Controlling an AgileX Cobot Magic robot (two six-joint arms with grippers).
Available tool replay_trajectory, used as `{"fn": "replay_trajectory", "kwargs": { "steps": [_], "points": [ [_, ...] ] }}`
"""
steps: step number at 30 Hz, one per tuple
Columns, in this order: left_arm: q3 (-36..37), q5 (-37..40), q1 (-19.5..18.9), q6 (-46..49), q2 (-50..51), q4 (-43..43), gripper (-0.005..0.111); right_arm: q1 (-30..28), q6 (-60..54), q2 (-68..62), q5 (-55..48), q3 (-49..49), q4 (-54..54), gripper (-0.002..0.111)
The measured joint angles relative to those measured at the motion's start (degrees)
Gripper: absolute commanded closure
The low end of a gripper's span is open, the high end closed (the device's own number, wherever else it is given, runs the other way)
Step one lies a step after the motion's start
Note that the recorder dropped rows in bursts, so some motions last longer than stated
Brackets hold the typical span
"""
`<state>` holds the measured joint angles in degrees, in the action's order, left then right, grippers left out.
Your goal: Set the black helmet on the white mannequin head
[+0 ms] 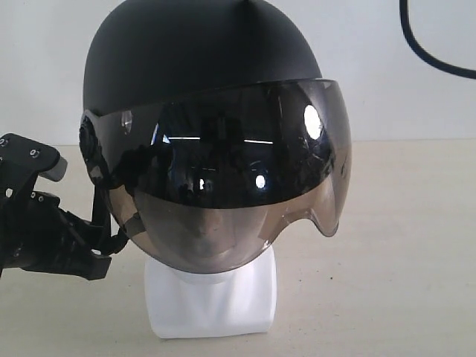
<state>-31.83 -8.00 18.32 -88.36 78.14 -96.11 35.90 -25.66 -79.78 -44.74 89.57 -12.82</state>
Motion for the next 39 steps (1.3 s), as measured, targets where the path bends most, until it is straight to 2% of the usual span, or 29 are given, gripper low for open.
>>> {"fn": "replay_trajectory", "kwargs": {
  "steps": [13, 15, 21, 23, 34, 39],
  "points": [
    [-1.9, -0.2, 0.0, 0.0, -1.9, -0.2, 0.102, 0.0, -0.2, 0.0, -0.5, 0.0, 0.2, 0.108],
    [-2.4, -0.2, 0.0, 0.0, -2.8, -0.2, 0.095, 0.0, -0.4, 0.0, -0.5, 0.0, 0.2, 0.108],
    [-2.5, -0.7, 0.0, -0.5, -3.8, -0.2, 0.058, 0.0, -0.5, 0.0, -0.5, 0.0, 0.2, 0.108],
    [-2.5, -0.8, 0.0, -1.2, -4.1, -0.2, 0.053, 0.0, -0.6, 0.0, -0.5, 0.0, 0.2, 0.108],
    [-2.5, -1.3, 0.0, -4.3, -10.7, -0.4, 0.053, 0.0, -0.7, 0.0, -0.5, 0.0, 0.2, 0.108],
    [-0.4, -1.3, 0.0, -7.6, -15.3, -2.8, 0.053, 0.0, -0.7, 0.0, -0.5, 0.0, 0.2, 0.108]
  ]
}}
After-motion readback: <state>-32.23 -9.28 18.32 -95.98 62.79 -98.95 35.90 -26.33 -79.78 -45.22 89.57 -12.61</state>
